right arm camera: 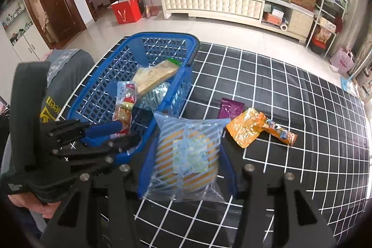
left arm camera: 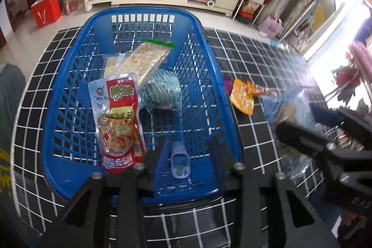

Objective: Organize snacks
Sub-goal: 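Carry the bread bag and gum pack over the blue basket with both grippers, then lower the bread bag and gum pack into the basket and open both grippers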

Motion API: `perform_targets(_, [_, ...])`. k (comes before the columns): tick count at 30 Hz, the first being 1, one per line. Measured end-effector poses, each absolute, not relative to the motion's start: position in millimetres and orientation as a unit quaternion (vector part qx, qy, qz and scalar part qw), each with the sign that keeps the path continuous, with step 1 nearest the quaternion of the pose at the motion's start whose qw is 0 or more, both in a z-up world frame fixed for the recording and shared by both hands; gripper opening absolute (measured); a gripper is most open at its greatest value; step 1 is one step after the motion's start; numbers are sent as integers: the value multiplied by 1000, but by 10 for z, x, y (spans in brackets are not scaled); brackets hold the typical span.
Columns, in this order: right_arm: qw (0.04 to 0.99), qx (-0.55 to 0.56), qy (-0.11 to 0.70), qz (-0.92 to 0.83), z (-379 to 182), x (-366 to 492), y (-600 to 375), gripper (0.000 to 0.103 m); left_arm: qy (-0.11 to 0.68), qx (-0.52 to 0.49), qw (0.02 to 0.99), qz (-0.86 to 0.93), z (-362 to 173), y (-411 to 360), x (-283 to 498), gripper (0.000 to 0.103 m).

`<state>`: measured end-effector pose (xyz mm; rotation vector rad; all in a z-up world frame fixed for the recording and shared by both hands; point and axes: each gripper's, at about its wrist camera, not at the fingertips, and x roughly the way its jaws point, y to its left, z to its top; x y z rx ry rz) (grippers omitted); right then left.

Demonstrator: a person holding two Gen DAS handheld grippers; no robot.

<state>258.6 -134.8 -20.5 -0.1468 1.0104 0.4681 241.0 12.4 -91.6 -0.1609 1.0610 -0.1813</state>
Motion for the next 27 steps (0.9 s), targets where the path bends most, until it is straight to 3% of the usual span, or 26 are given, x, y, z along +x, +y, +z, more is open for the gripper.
perform_targets(13, [847, -64, 457, 263, 48, 2582, -1019, 57, 453, -89, 886, -50, -372, 572, 2105, 51])
perform_targets(15, [845, -64, 456, 271, 61, 2598, -920, 57, 442, -86, 892, -43, -275, 663, 2054, 57])
perform_targets(27, [832, -60, 487, 260, -122, 2875, -496, 57, 430, -69, 900, -18, -280, 1044, 2069, 57])
